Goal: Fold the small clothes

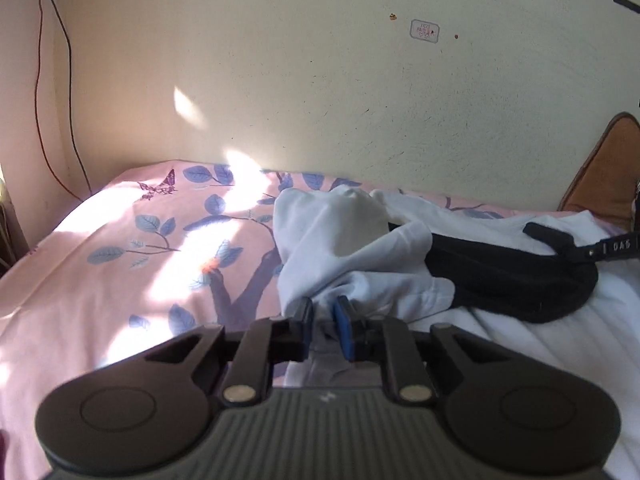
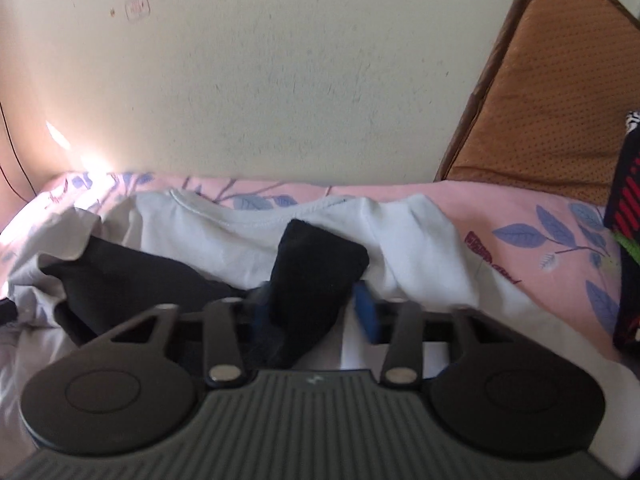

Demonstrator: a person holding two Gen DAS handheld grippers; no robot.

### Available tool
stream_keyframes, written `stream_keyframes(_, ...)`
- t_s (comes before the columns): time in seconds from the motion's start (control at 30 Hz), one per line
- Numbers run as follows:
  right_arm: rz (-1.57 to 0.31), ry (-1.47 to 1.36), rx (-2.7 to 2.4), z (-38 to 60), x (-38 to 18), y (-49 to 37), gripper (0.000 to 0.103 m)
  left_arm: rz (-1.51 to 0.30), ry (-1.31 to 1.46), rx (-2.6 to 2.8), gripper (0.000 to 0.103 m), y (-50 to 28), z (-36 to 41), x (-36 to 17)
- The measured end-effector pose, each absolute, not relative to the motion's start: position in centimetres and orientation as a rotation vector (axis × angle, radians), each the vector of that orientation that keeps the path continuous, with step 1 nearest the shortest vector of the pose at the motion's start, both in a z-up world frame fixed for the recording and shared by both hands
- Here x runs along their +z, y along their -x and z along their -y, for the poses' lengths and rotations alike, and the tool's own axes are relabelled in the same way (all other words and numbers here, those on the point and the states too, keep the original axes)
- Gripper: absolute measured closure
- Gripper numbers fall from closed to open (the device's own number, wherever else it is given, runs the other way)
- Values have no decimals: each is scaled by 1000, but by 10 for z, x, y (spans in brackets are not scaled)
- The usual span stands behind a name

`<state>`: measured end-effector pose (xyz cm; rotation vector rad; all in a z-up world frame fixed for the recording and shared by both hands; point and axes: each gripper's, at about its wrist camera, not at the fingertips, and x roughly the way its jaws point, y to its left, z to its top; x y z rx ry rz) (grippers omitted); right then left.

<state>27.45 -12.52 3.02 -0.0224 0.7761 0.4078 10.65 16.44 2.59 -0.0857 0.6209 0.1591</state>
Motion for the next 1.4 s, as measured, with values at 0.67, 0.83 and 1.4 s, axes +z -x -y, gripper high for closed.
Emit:
stream_keyframes(0.67, -580, -36, 525, 112, 104, -204, 65, -405, 402, -47, 68, -65, -203, 55)
stream_keyframes(0.83, -741, -27, 801, -5, 81, -247, 66, -523, 382, -73, 99, -82, -201, 32)
stream_keyframes(1.4, -760, -110, 598, -24, 23, -300, 77, -682, 267, -11, 98, -93, -191, 19)
